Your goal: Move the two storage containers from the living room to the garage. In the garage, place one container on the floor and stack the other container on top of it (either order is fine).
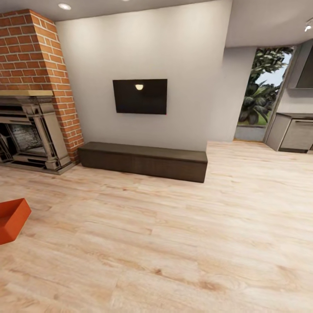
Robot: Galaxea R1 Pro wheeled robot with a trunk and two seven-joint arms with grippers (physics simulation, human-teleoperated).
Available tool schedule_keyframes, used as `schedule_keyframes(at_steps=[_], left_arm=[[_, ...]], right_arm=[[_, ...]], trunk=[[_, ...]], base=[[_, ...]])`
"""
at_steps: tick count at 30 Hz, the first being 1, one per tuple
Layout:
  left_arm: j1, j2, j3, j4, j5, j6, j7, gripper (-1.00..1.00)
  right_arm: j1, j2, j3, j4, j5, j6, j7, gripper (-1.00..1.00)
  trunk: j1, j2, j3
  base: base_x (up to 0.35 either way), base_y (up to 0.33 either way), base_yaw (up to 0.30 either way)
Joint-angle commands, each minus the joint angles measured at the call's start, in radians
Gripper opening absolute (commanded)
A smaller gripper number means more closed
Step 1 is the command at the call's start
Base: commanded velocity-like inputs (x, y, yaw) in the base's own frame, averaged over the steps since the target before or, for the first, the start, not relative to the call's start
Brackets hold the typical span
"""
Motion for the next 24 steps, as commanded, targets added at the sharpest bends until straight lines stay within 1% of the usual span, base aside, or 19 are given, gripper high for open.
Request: schedule_keyframes(at_steps=[1, 7, 9, 24], left_arm=[[-0.001, 0.0, -0.007, 0.001, 0.006, -0.003, 0.003, 1.0], [-0.001, 0.0, -0.007, 0.001, 0.006, -0.003, 0.003, 1.0], [-0.001, 0.0, -0.007, 0.001, 0.006, -0.003, 0.003, 1.0], [-0.001, 0.0, -0.007, 0.001, 0.006, -0.003, 0.003, 1.0]], right_arm=[[0.0, 0.001, 0.008, -0.001, -0.008, -0.002, -0.004, 1.0], [0.0, 0.003, 0.008, -0.001, -0.01, 0.0, -0.004, 1.0], [0.0, 0.002, 0.009, -0.001, -0.008, 0.0, -0.004, 1.0], [0.0, -0.001, 0.009, -0.001, -0.007, 0.0, -0.004, 1.0]], trunk=[[0.0, 0.0, -0.001], [0.0, 0.0, -0.001], [0.0, 0.0, -0.001], [0.0, 0.0, -0.001]], base=[[0.323, 0.0, 0.0], [0.323, 0.0, 0.004], [0.323, 0.0, 0.12], [0.323, 0.0, 0.262]])
